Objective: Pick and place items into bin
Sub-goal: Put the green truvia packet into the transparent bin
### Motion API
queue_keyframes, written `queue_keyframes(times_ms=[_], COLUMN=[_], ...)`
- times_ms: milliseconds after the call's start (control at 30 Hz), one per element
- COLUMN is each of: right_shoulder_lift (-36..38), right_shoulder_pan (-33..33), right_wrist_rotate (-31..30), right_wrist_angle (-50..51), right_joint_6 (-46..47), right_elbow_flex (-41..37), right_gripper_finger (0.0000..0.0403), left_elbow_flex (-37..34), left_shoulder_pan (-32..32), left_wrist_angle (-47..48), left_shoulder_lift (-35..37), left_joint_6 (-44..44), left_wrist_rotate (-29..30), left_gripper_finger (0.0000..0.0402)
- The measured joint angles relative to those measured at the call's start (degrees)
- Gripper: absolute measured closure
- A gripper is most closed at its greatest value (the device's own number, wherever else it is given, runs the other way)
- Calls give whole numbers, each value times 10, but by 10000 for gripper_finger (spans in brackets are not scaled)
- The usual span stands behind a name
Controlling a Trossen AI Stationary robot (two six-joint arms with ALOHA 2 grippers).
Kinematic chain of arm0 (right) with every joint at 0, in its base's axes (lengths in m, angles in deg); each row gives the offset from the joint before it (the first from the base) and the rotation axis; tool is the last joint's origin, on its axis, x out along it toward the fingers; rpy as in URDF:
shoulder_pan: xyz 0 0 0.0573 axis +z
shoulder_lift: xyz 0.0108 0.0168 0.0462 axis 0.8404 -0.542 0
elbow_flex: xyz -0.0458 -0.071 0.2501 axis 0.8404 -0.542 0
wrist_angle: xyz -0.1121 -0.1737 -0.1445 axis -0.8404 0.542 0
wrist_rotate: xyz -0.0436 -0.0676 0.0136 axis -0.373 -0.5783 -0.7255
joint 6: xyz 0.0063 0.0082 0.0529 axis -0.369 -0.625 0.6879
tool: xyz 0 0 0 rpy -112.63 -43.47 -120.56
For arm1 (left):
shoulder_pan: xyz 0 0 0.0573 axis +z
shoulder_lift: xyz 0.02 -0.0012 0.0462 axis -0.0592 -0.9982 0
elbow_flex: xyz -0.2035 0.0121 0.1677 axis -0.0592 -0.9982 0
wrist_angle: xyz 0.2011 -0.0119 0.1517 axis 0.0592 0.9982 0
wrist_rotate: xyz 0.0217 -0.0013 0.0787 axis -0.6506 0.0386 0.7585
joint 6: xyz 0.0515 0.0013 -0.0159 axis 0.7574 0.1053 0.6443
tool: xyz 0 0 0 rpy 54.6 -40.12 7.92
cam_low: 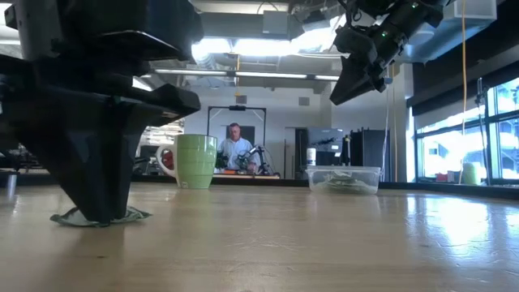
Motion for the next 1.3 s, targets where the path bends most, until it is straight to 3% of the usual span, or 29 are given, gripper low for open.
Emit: queue_keyframes(times_ms=[167,400,633,767,1033,1300], right_shoulder_lift=[0,0,0,0,-2,-50], right_shoulder_pan=[0,9,84,151,269,331], right_wrist_rotate=[0,25,136,148,154,152], right_wrist_angle=[0,-2,-93,-146,-231,-282], right_joint_6=[0,-15,-170,-248,-275,-307], right_elbow_flex=[0,0,0,0,0,1], right_gripper_finger=[303,303,303,303,303,303], left_elbow_flex=[-1,17,23,23,9,8], left_shoulder_pan=[0,0,21,44,116,157], left_wrist_angle=[-1,2,-82,-122,-247,-311], left_shoulder_lift=[1,40,119,158,187,187], left_joint_6=[0,-13,17,48,94,125], left_wrist_rotate=[0,-16,5,-14,-154,-243], left_gripper_finger=[395,398,397,399,399,399])
